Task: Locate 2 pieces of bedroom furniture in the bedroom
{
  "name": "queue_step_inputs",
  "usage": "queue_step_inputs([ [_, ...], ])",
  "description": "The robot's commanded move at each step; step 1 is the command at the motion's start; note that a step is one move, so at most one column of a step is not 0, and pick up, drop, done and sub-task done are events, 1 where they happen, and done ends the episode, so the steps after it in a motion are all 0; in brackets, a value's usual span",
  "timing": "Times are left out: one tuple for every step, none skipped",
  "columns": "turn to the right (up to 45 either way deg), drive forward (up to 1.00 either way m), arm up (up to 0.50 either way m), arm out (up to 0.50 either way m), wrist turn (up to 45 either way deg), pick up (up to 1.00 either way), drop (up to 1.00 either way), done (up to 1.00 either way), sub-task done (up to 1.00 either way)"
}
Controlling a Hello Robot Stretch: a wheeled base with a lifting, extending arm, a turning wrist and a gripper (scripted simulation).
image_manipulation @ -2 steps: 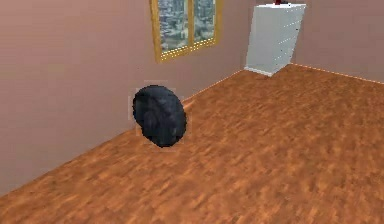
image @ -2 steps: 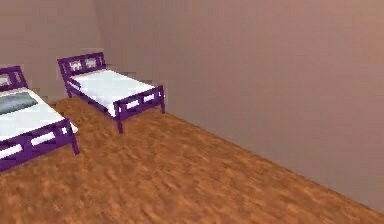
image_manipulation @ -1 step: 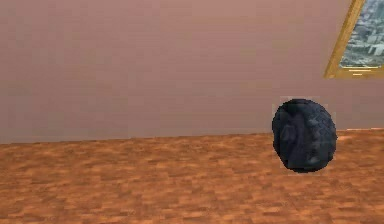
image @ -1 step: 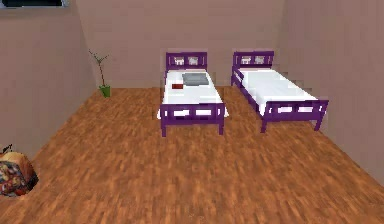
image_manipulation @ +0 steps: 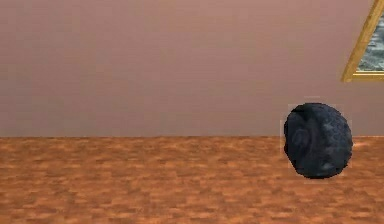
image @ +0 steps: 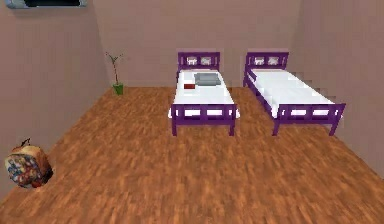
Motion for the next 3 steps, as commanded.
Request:
queue_step_inputs([
  [0.0,0.5,0.0,0.0,0.0,0.0,0.0,0.0,0.0],
  [-30.0,0.0,0.0,0.0,0.0,0.0,0.0,0.0,0.0],
  [0.0,1.0,0.0,0.0,0.0,0.0,0.0,0.0,0.0],
])
